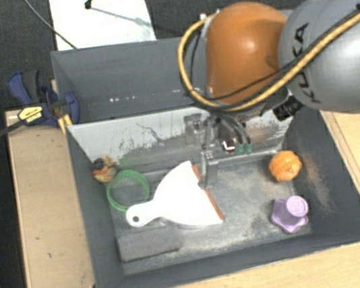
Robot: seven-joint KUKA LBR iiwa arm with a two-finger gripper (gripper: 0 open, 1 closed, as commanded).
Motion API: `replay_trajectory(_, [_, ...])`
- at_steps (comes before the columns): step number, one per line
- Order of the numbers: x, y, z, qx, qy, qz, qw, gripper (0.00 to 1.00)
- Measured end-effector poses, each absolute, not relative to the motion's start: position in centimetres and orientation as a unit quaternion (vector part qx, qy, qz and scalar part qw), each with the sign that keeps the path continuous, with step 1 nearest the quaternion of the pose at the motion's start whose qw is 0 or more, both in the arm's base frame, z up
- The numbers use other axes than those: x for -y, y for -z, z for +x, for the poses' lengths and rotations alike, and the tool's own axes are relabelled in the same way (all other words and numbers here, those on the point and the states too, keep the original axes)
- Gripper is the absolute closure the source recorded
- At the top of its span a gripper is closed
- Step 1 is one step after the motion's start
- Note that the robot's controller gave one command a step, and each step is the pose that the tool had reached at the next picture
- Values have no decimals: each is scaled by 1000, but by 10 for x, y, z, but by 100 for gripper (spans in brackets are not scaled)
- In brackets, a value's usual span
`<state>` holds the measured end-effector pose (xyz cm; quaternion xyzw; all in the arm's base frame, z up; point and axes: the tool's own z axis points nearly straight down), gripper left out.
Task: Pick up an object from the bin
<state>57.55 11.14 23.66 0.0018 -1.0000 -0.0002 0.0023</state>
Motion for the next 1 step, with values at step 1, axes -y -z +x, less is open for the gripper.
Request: replay_trajectory(1, [-111,-241,577,1000,1,0,-2,0])
